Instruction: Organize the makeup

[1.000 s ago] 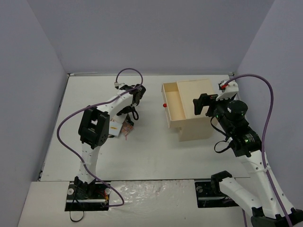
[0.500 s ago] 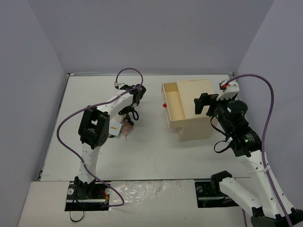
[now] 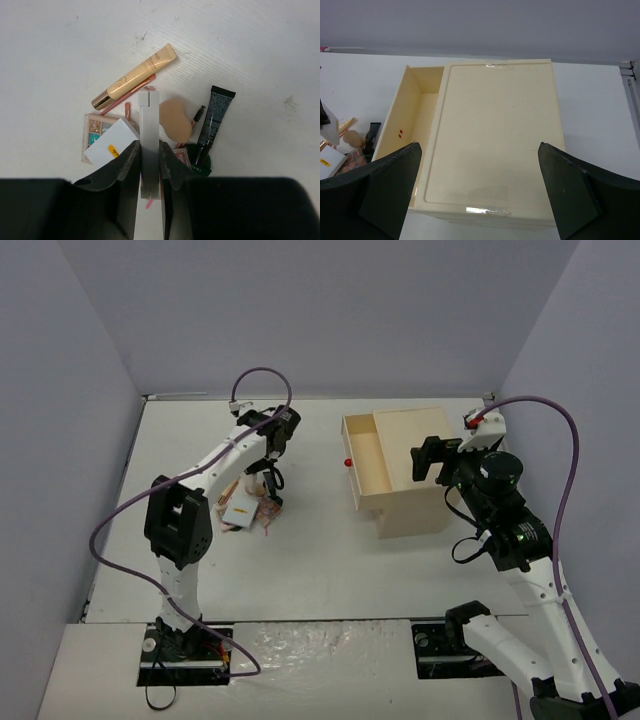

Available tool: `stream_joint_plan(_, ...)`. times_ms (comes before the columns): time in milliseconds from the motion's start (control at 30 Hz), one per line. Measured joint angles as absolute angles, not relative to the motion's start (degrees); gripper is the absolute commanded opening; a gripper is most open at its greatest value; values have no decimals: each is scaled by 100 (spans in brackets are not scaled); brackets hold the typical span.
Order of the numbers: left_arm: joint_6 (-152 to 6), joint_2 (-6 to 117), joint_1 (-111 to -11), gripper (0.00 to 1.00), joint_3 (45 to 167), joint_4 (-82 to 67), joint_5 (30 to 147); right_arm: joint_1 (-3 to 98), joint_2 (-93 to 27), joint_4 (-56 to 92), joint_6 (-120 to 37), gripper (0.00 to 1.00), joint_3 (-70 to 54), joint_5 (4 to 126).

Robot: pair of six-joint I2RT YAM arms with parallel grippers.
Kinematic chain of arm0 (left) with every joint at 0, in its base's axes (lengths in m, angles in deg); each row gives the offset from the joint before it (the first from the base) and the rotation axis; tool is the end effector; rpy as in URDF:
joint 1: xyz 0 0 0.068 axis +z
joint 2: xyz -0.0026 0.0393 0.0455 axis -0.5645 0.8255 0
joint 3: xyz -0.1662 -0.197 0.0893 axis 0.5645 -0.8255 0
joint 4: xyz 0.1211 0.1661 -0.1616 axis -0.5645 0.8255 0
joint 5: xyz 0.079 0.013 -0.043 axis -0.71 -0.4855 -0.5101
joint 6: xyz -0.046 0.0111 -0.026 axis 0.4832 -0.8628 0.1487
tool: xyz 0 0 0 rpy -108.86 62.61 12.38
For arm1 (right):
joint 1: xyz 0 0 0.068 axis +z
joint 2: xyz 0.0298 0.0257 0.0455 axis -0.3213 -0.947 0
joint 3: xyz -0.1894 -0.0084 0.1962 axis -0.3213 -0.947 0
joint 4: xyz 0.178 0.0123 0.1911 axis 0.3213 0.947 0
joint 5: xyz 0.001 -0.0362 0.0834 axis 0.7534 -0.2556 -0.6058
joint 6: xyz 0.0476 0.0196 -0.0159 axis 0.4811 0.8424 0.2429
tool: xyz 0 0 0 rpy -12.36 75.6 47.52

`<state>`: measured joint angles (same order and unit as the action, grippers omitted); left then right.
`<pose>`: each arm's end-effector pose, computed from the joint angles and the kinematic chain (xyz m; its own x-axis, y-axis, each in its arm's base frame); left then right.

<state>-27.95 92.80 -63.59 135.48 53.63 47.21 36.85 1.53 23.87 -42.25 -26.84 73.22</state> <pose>0.3658 -0.1825 0.2719 -0.6565 -0.4413 -0.6118 -0.5539 0.8326 -0.0062 0.1693 0.0547 0.4141 0.0277 0.1183 -0.9926 -0.2988 0.9486 0.1047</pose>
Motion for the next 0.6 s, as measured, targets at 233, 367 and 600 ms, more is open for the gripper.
stream_joint_plan(233,-3634,7717,-6570,0,12995,4393,5502,3685,245,2386,-4225,100,-2684,7421)
stream_joint_plan(367,-4038,6887,-6811,0,12811,3402,6442,3686,333,2387,-4225,100,-2684,7506)
stream_joint_plan(600,-4113,6626,-7150,0,12911,1849,7784,3722,477,2387,-4223,100,-2684,7647)
